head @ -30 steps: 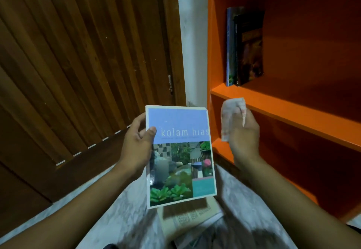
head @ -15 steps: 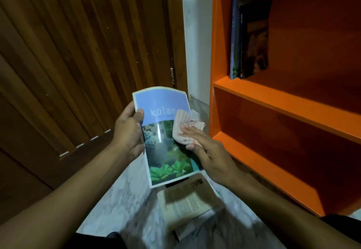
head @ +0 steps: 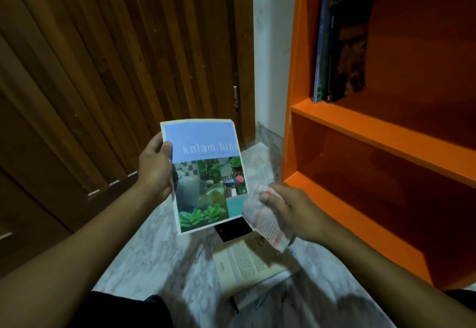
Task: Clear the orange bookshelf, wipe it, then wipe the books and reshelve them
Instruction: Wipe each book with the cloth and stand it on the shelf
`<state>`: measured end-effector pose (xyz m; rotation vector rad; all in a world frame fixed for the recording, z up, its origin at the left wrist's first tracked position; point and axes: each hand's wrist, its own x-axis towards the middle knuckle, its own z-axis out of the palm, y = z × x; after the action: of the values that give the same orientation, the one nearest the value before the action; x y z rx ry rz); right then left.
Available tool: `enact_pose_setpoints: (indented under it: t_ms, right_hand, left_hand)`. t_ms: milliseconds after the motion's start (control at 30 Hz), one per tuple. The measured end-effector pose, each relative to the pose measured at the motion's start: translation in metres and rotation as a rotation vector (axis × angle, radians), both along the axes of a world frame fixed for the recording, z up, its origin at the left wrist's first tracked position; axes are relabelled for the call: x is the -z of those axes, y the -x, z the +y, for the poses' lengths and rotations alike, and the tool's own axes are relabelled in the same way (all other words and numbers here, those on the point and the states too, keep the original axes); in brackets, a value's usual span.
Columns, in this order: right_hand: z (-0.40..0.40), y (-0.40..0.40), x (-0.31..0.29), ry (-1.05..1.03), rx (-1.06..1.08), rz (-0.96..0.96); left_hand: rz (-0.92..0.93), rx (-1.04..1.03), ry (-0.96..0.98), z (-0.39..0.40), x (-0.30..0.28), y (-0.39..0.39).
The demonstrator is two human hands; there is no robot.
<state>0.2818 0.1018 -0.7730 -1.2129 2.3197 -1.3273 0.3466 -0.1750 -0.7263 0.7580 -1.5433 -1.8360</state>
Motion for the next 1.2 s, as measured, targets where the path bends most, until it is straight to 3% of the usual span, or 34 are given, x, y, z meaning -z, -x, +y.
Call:
enact_pose_setpoints:
  t_ms: [200,333,467,600,900,1200]
  right_hand:
    - [-0.01,0.026,-0.016,0.382,0.467,-0.389]
    - [-0.03,0.03,-0.022,0.573,0.593,-0.358]
    - [-0.051,0.009,-0.025,0.51,0.432,-0.222]
    - [-0.058,-0.012,-0.017,0.443,0.307,-0.175]
    - [-0.05,-0.047,0.018,0.309,-0.026,0.042]
    - [-0.034,-0.072,0.039,0.11,-0.262,0.018]
  left_hand:
    - [-0.091,0.295,0.066,0.03,0.003,-0.01]
    - [-0.064,0.469,-0.033,0.064,-0.003,-0.014]
    - [-0.039,0.617,-0.137,0.104,-0.006,-0.009]
    - [-0.019,0.634,-0.239,0.11,-0.007,-0.003]
    - [0.012,0.362,-0.364,0.068,-0.012,0.011]
    - [0.072,0.138,-0.3,0.022,-0.013,0.007]
